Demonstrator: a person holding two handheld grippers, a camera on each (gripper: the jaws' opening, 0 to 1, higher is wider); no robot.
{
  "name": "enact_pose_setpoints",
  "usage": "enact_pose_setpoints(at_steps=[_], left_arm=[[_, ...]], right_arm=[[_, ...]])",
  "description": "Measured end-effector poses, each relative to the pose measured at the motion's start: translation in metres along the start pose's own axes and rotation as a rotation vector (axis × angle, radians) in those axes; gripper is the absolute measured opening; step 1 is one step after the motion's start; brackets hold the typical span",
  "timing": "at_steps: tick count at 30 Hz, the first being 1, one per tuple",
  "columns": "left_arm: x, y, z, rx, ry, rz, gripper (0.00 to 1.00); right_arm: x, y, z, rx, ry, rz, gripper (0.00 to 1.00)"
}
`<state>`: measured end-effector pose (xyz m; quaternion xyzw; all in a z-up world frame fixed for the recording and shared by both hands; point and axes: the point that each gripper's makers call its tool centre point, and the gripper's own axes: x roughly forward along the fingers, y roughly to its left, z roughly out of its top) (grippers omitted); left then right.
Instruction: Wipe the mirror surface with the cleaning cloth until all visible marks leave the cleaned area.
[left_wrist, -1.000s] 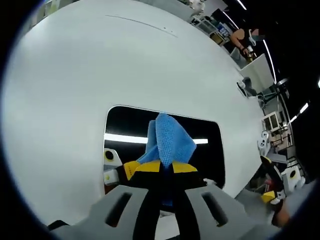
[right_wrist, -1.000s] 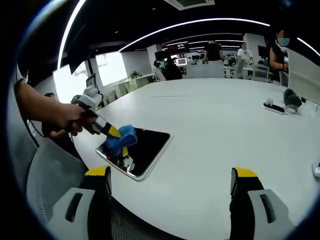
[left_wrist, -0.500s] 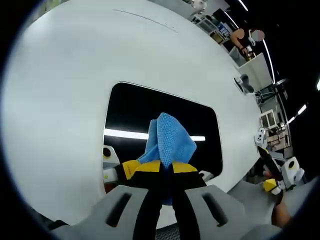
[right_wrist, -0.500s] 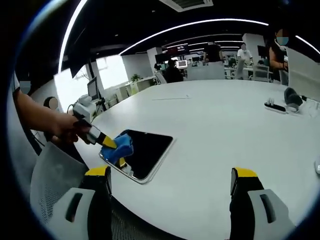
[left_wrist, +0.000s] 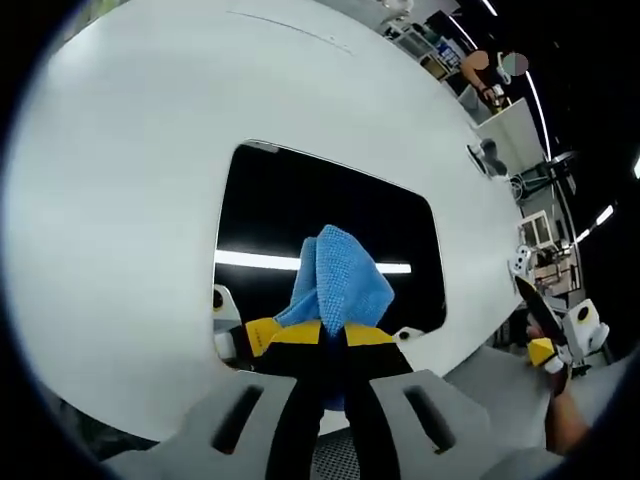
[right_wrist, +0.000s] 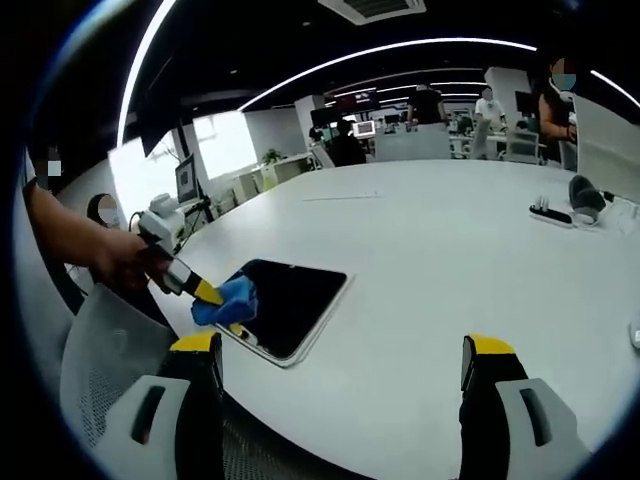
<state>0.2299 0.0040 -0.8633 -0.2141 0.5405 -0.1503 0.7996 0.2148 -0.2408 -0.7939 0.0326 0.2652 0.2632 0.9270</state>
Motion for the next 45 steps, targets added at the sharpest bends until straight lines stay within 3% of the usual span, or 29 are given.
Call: enact_pose_setpoints(at_steps=[10,45], left_arm=[[-0.0041,-0.0007,-0.0102,-0.001,0.014,-0.005,0.03],[-0.0061,0.0074,-0.0049,-0.029,0.006,-0.006,0.03]], right_arm=[[0.0001,-0.0006,0.0002,0.002,0.002,0.001,0.99],[0.0001,-0.0009,-0.0005,-0.003,0.005,-0.001,0.99]])
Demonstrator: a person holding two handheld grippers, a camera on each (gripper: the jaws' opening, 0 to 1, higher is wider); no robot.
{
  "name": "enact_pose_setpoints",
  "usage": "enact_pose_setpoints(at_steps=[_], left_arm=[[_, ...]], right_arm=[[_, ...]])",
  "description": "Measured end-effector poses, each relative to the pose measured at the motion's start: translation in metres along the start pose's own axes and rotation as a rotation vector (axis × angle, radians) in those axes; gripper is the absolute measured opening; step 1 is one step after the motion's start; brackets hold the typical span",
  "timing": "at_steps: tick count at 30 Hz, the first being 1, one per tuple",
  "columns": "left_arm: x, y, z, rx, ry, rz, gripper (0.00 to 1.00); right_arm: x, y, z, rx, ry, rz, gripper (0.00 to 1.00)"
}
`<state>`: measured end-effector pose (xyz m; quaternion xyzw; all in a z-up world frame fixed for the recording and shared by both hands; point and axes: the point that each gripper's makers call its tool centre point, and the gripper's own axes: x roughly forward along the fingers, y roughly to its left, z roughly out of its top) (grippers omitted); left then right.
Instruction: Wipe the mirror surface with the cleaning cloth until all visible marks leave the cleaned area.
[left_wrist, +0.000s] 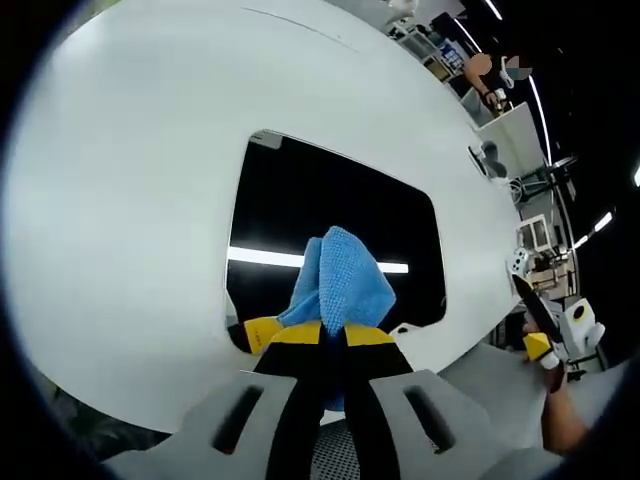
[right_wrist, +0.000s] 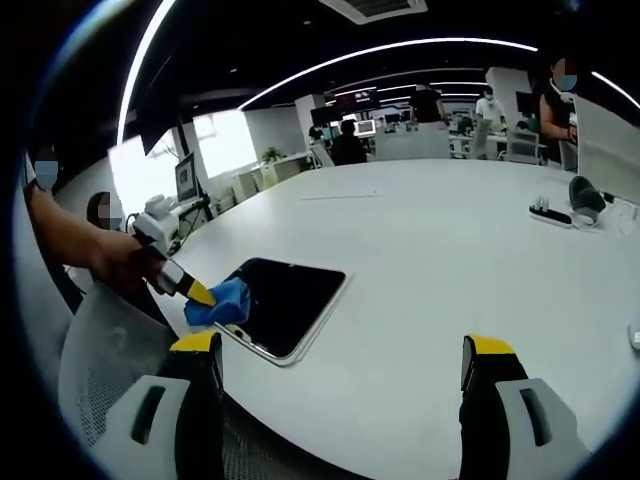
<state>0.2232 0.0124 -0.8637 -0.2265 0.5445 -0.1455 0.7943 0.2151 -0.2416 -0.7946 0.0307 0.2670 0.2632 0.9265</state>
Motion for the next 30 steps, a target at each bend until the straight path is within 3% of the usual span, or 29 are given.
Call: enact_pose_setpoints(at_steps=[30], left_arm=[[-0.009,0.026,0.012,-0.023,-0.021,0.013,0.03]], right_arm=[[0.002,-0.001,0.0,0.009,0.006,-0.005,0.99]])
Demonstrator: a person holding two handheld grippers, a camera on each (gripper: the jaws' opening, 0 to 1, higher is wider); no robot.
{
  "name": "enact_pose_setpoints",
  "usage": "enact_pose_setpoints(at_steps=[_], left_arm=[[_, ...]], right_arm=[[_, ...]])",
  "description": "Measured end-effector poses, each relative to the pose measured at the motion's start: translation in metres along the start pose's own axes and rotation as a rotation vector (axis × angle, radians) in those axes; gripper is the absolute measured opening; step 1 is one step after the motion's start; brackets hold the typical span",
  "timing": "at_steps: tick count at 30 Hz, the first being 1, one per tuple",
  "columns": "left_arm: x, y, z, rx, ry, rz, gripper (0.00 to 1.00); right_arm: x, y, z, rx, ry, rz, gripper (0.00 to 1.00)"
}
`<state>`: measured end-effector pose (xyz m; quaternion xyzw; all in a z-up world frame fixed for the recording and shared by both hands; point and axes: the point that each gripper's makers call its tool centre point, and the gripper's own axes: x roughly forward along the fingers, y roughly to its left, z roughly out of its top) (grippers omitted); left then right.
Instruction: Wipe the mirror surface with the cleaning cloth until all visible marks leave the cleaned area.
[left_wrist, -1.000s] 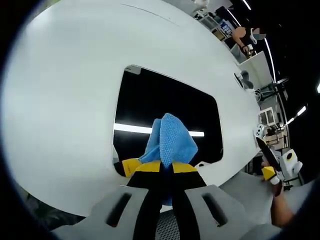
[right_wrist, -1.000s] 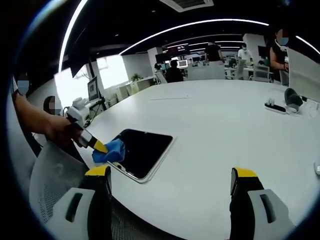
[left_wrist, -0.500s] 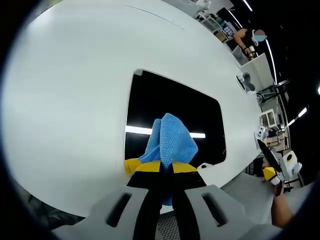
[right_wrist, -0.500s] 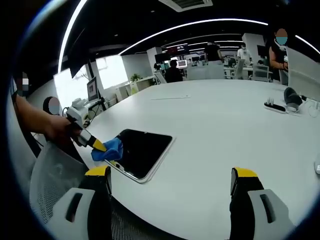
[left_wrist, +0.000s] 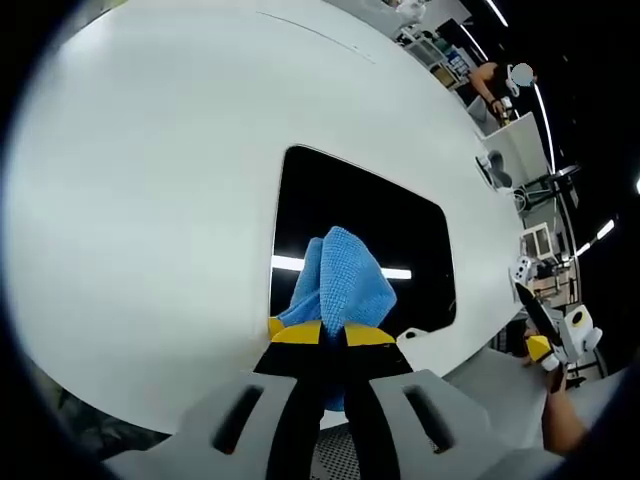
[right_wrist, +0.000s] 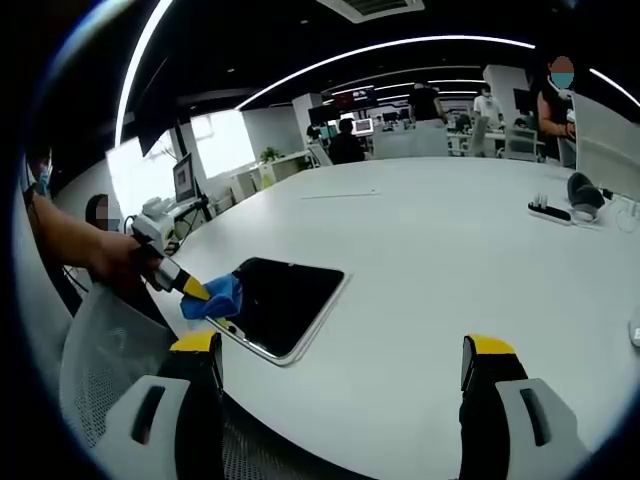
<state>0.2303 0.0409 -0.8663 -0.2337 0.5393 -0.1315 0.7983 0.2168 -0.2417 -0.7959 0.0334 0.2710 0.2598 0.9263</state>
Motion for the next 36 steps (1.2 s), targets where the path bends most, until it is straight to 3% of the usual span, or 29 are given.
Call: enact_pose_setpoints(at_steps=[36], left_arm=[[-0.009,0.015,0.004,-0.013,-0.014,0.015,0.03]], right_arm=[[-0.001,-0.001,-0.001,0.003,0.005,0.0,0.99]])
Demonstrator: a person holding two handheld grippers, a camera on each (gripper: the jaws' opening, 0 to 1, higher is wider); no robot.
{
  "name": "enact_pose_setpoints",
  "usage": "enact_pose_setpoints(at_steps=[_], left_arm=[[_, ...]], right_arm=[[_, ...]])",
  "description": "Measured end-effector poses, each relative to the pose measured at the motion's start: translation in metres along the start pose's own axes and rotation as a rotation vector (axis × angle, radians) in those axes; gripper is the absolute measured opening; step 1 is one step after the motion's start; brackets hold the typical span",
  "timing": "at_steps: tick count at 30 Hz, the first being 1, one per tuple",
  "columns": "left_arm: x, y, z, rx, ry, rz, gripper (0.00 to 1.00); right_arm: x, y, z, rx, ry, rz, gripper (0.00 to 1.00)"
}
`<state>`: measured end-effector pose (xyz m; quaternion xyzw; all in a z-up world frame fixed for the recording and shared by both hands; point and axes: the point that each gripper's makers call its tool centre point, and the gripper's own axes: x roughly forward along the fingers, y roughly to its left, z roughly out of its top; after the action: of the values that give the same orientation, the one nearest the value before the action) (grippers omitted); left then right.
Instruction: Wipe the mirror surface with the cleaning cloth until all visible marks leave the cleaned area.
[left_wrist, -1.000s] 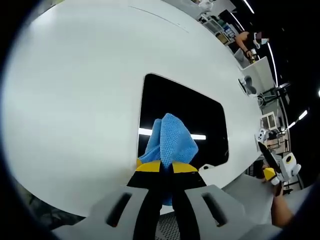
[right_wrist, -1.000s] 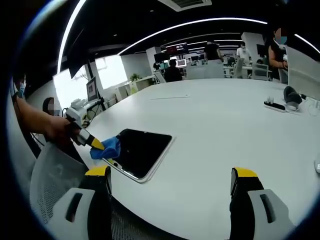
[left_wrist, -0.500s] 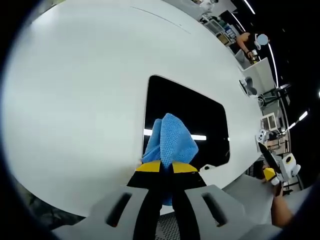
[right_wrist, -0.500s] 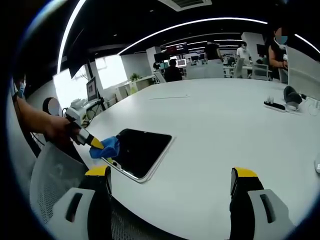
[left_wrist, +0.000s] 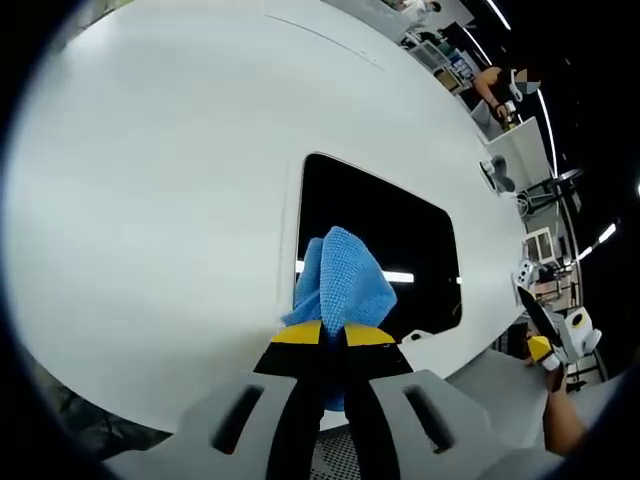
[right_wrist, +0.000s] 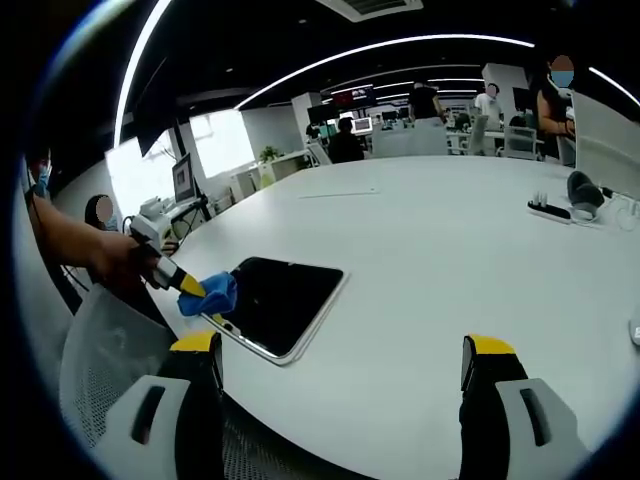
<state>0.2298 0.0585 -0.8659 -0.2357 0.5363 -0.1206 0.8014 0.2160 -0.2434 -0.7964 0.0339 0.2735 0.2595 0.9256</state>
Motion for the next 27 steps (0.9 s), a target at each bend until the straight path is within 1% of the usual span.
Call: enact_pose_setpoints(at_steps=[3,9,20,23,25,27], left_arm=[[-0.004,0.007,0.001,-0.009,-0.007,0.009,0.03],[-0.006,0.012,0.003,-0.021,-0.014,0.018,0.03],[-0.005,0.009,0.003,-0.034,-0.015,0.022,0.03],[-0.004,0.007,0.008,-0.019,-0.038,0.034,0.03],[-0.003,0.005,0.009,-0.032,-0.031,0.033,0.02],[-0.002,0.005,0.012,-0.023,-0.032,0.033,0.02]], right_arm=[[0.0,0.0,0.0,-0.003,0.003,0.002,0.99],[0.001,0.0,-0.001,0.001,0.004,0.003,0.99],[0.0,0.001,-0.001,0.003,0.006,0.004,0.99],[0.0,0.001,-0.001,0.004,0.006,0.004,0.99],[0.0,0.001,-0.001,0.005,0.006,0.004,0.99],[0.0,0.001,-0.002,0.006,0.006,0.004,0.99]])
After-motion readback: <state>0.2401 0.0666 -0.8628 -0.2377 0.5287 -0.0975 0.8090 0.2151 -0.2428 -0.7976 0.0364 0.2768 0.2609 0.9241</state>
